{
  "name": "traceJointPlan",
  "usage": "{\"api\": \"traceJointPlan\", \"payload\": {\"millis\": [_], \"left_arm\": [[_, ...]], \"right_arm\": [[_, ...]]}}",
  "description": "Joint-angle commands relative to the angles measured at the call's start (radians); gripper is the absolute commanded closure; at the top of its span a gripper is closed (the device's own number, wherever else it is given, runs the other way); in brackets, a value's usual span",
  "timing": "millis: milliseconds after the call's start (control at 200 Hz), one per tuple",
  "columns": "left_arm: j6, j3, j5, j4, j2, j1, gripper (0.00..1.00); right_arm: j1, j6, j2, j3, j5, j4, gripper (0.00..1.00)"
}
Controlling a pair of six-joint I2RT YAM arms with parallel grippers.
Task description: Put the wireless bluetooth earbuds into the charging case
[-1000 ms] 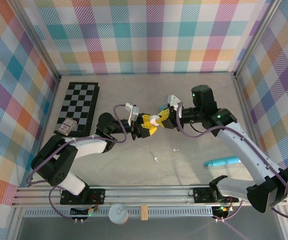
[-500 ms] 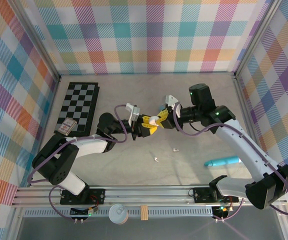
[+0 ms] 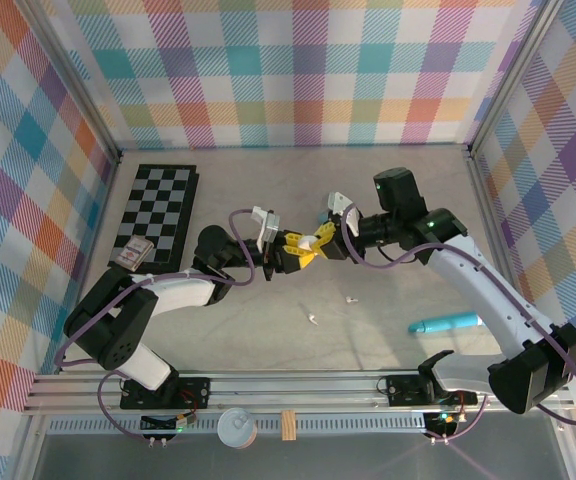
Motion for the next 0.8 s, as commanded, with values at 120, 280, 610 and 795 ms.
{"api": "traceJointPlan", "payload": {"millis": [120,280,610,795], "left_arm": [[0.019,0.002,0.035,0.046,0.002,0.006,0.86],[0.032,-0.001,0.046,0.043,-0.002,0.006,0.86],[0.136,-0.015,0.034,-0.040,-0.035,0.002,0.87],[0.261,-0.020,0.024,-0.186,-0.079,-0.005,0.87]], "right_arm": [[0.013,-0.008,0.002,0.021,-0.007,0.004,0.68],[0.012,0.026,-0.007,-0.004,0.070,0.078,0.44],[0.011,0.125,-0.004,-0.011,0.247,0.189,0.40],[0.011,0.180,-0.012,-0.009,0.255,0.230,0.39]]}}
